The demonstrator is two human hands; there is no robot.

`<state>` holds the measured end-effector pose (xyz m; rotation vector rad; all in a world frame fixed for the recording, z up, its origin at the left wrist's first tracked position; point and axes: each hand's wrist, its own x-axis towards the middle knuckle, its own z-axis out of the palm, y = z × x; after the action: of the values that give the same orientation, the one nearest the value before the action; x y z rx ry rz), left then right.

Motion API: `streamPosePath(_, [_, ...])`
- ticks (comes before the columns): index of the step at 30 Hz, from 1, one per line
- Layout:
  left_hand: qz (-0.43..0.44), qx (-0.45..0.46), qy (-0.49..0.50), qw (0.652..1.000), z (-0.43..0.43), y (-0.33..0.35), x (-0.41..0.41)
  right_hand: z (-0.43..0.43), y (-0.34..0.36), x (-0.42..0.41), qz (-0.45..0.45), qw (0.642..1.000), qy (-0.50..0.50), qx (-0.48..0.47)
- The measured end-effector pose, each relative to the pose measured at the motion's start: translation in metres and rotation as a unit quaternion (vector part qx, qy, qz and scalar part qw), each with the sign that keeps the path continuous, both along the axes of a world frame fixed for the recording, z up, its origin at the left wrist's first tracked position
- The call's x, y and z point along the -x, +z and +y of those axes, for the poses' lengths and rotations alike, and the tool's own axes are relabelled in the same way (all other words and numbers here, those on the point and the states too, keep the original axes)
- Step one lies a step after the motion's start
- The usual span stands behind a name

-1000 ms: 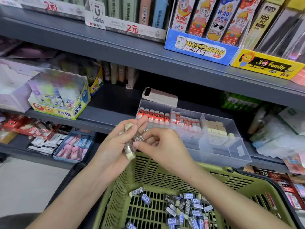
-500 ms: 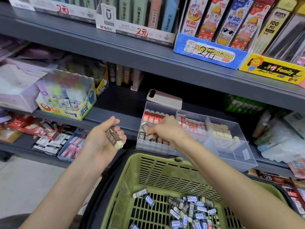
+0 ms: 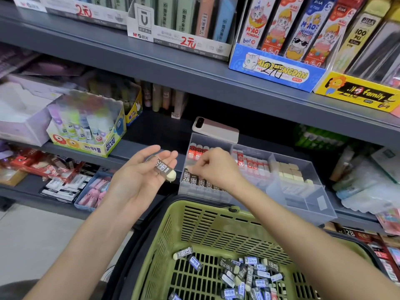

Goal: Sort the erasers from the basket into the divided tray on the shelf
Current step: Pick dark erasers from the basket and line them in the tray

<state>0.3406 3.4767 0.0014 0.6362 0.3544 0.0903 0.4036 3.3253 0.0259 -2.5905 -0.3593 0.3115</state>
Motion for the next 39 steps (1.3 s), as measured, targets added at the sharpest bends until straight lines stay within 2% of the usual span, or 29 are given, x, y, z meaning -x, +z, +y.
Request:
streamPosePath(1, [-0.019,-0.009,0.0,1.0,-0.002,-0.001,0.0,-0.001,0.003,0.006,-0.017,0.999,0.001,-0.05])
streamPosePath(2, [-0.037,-0.02,-0.001,0.999,-0.003,-0.001,0.0,-0.003,0.007,0.014,0.004,0.994,0.004,-0.108])
streamPosePath(5, [-0.085,-0.061,-0.008,0.994,-0.012,-0.002,0.002,-0.005,0.013,0.035,0.143,0.961,0.013,-0.235])
streamPosePath(8, [-0.129,-0.101,-0.022,0.986,-0.022,-0.004,0.007,-0.011,0.01,0.04,0.193,0.926,-0.025,-0.323])
streamPosePath(10, [-0.166,-0.201,-0.039,0.965,-0.024,-0.005,0.012,-0.018,0.009,0.034,0.204,0.888,-0.069,-0.407])
streamPosePath(12, [-0.173,-0.369,-0.05,0.912,-0.023,-0.008,0.015,-0.029,0.012,0.021,0.173,0.861,-0.107,-0.466])
streamPosePath(13, [-0.158,-0.458,-0.048,0.873,-0.022,-0.012,0.015,-0.035,0.012,0.013,0.151,0.86,-0.123,-0.473])
streamPosePath(15, [-0.111,-0.597,-0.035,0.793,-0.021,-0.021,0.014,-0.041,0.011,0.0,0.111,0.89,-0.138,-0.42])
streamPosePath(17, [-0.087,-0.67,-0.034,0.737,-0.023,-0.027,0.014,-0.04,0.004,-0.006,0.088,0.933,-0.134,-0.321])
streamPosePath(18, [-0.083,-0.686,-0.039,0.722,-0.025,-0.03,0.013,-0.038,-0.001,-0.007,0.088,0.946,-0.128,-0.283])
streamPosePath(23, [-0.073,-0.69,-0.052,0.718,-0.027,-0.037,0.012,-0.016,-0.021,-0.003,0.098,0.962,-0.106,-0.231])
streamPosePath(27, [-0.081,-0.691,-0.059,0.716,-0.026,-0.04,0.01,-0.009,-0.027,-0.002,0.054,0.981,-0.099,-0.161])
streamPosePath(31, [-0.078,-0.694,-0.06,0.714,-0.026,-0.04,0.009,-0.009,-0.023,0.003,0.023,0.985,-0.082,-0.149])
streamPosePath(33, [-0.075,-0.706,-0.056,0.702,-0.025,-0.037,0.01,-0.011,-0.017,0.008,-0.04,0.987,-0.064,-0.142])
streamPosePath(36, [-0.073,-0.731,-0.049,0.677,-0.022,-0.035,0.02,-0.027,-0.01,0.037,-0.141,0.964,-0.036,-0.222])
streamPosePath(39, [-0.083,-0.757,-0.061,0.645,-0.02,-0.035,0.039,-0.054,-0.025,0.085,-0.188,0.93,0.004,-0.315])
